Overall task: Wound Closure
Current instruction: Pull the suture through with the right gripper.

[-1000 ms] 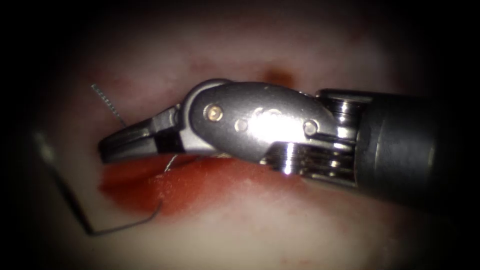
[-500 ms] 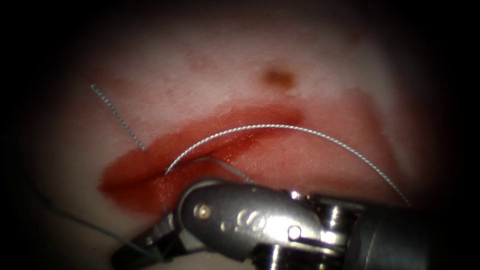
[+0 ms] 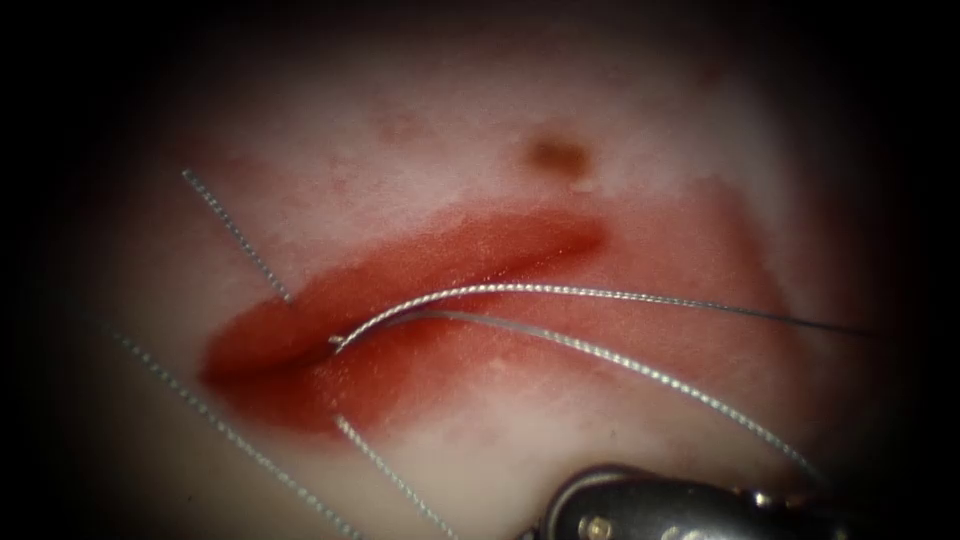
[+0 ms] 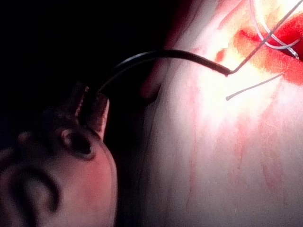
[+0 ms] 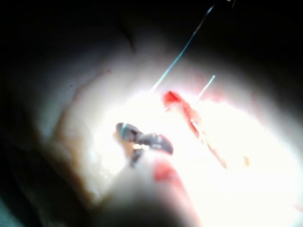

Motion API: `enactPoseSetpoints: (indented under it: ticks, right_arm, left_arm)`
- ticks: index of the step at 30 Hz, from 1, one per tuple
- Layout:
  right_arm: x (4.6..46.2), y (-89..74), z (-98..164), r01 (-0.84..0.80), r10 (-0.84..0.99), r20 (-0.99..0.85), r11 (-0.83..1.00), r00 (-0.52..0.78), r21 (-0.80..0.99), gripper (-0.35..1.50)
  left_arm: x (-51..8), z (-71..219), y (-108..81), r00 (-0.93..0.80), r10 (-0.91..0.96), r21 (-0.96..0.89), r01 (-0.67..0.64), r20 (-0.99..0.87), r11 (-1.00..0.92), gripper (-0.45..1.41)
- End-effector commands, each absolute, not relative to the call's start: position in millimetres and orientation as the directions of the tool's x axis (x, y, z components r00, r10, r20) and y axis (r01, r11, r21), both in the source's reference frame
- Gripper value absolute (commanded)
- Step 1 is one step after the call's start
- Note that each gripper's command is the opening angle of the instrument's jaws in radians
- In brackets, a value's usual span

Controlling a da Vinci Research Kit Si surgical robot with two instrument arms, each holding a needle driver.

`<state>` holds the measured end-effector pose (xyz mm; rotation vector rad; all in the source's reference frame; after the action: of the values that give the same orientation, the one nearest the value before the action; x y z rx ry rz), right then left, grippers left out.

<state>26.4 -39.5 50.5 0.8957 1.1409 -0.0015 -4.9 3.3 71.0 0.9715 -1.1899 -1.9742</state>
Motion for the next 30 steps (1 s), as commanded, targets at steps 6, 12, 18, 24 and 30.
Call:
enactPoseSetpoints:
  ticks: [6,12,18,24,30]
  right_arm:
    - [21.7,-40.3,49,0.373,0.448,-0.741,0.661,0.5,0.651,-0.35]
    - [18.4,-41.2,48,0.339,0.465,-0.711,0.652,0.528,0.678,-0.35]
    - [17.4,-40.0,47,0.278,0.486,-0.694,0.674,0.532,0.685,-0.35]
    - [20.3,-36.0,43,0.287,0.401,-0.794,0.779,0.456,0.558,-0.35]
    - [24.8,-33.4,40,0.286,0.237,-0.888,0.887,0.394,0.363,-0.35]
  left_arm:
    - [-3.3,71,4.5,-0.539,-0.84,0.877,0.376,-0.055,-0.298,-0.45]
    - [-2.8,71,4.7,-0.547,-0.833,0.849,0.477,0.084,-0.228,-0.45]
    - [-3.6,70,4.3,-0.512,-0.857,0.853,0.472,0.06,-0.223,-0.45]
    - [-5.4,70,3.8,-0.493,-0.87,0.862,0.451,0.022,-0.233,-0.45]
    - [-6.0,70,3.6,-0.483,-0.875,0.866,0.444,0.016,-0.229,-0.45]
